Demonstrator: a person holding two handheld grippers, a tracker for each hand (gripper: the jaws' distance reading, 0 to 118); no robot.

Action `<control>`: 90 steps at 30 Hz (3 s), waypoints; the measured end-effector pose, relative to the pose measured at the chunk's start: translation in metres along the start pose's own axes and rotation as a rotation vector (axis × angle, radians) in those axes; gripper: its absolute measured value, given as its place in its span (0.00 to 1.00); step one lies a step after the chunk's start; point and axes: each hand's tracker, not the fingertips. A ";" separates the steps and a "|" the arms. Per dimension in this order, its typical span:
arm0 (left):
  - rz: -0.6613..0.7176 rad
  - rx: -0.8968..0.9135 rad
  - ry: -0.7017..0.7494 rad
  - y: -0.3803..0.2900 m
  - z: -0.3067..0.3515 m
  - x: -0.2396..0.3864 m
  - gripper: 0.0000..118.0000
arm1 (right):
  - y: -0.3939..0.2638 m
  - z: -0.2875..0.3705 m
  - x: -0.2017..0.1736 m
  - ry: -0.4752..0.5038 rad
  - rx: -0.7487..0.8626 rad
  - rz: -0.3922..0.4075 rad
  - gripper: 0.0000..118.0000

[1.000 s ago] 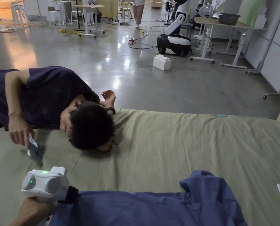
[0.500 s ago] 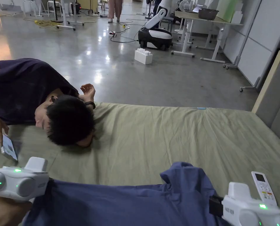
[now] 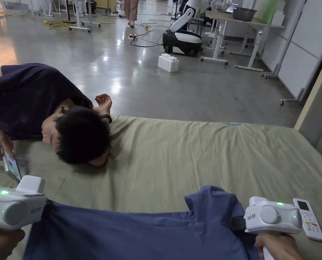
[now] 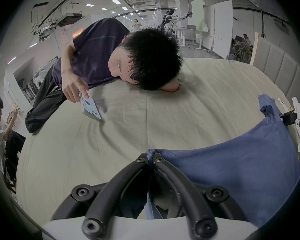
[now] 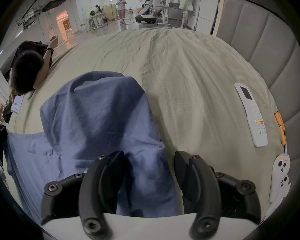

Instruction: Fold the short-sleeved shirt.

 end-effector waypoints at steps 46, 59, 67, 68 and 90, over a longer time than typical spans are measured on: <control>0.128 0.444 0.043 0.086 0.222 -0.067 0.03 | 0.022 0.344 -0.046 -0.121 0.812 0.080 0.02; 0.095 0.643 0.095 0.214 0.300 -0.063 0.03 | 0.130 0.450 -0.049 -0.184 1.043 0.104 0.02; 0.079 0.704 0.117 0.245 0.321 -0.057 0.03 | 0.163 0.473 -0.045 -0.225 1.109 0.135 0.02; 0.091 0.708 0.116 0.243 0.320 -0.057 0.03 | 0.160 0.472 -0.044 -0.219 1.109 0.136 0.02; 0.123 0.502 0.002 -0.055 0.279 -0.023 0.03 | -0.115 0.367 -0.029 -0.146 0.770 0.154 0.02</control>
